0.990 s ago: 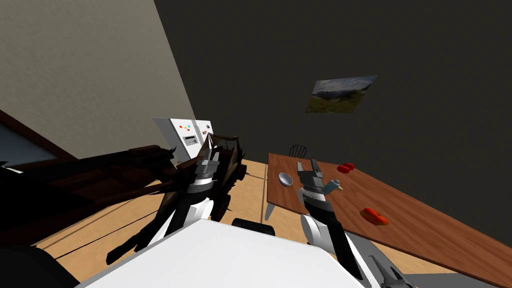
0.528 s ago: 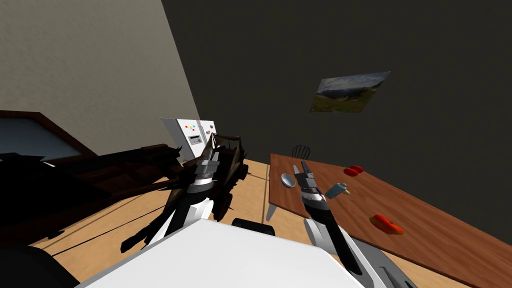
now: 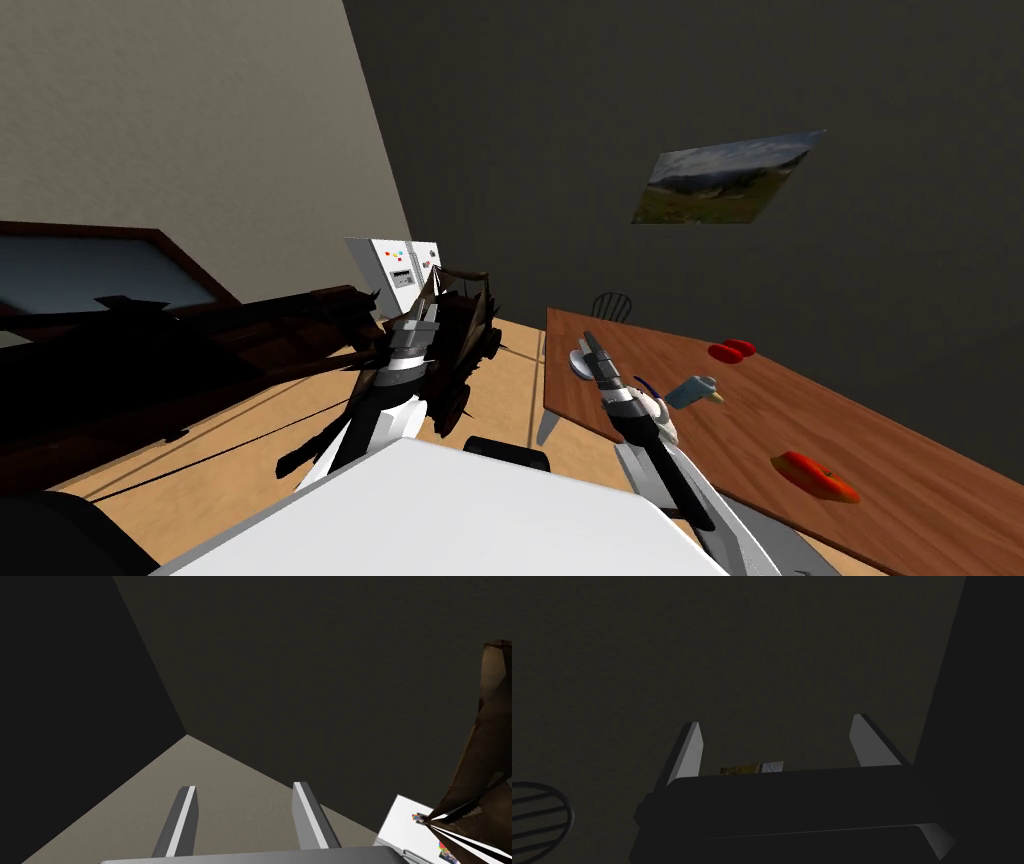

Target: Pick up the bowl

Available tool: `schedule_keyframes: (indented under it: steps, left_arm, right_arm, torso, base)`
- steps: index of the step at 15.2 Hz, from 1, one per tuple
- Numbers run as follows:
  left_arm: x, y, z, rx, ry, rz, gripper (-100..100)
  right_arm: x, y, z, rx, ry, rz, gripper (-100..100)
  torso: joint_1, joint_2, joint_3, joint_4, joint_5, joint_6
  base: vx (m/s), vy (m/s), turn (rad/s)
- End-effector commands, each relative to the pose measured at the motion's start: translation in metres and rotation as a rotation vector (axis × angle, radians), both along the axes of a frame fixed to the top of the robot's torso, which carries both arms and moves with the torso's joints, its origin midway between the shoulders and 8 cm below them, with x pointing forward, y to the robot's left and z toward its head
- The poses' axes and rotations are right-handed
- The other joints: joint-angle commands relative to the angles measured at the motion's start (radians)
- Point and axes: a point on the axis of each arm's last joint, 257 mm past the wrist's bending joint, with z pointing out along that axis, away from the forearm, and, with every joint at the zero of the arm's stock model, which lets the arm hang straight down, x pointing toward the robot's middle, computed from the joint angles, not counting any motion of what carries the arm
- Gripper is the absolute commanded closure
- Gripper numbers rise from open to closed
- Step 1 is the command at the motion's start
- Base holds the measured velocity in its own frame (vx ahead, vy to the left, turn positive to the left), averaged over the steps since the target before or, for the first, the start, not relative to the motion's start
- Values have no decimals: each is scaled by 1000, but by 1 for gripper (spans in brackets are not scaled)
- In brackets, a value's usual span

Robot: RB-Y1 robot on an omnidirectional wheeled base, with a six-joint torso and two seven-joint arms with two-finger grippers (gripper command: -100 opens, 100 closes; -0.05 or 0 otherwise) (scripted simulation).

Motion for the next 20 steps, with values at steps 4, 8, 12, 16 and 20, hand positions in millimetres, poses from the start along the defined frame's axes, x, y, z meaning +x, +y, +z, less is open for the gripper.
schedule_keyframes:
  steps: [4,8,12,16,20]
  left_arm:
    - [0,0,0,0,0,0,0]
    - [0,0,0,0,0,0,0]
    - [0,0,0,0,0,0,0]
    - [0,0,0,0,0,0,0]
    - [0,0,0,0,0,0,0]
  right_arm:
    - [4,-3,-36,-149,67,24,-100]
    - [6,-9,-73,-298,125,50,-100]
    - [5,-23,-102,-399,177,60,-100]
    - [0,-46,-146,-571,252,84,-100]
    - [-9,-68,-181,-730,306,115,-100]
  torso:
    - [0,0,0,0,0,0]
    - [0,0,0,0,0,1]
    - [1,0,0,0,0,0]
    - [1,0,0,0,0,0]
    - [0,-1,0,0,0,0]
  base:
    - [-10,28,94]
    - [-10,32,95]
    - [-7,34,124]
    - [-4,37,134]
    - [4,30,131]
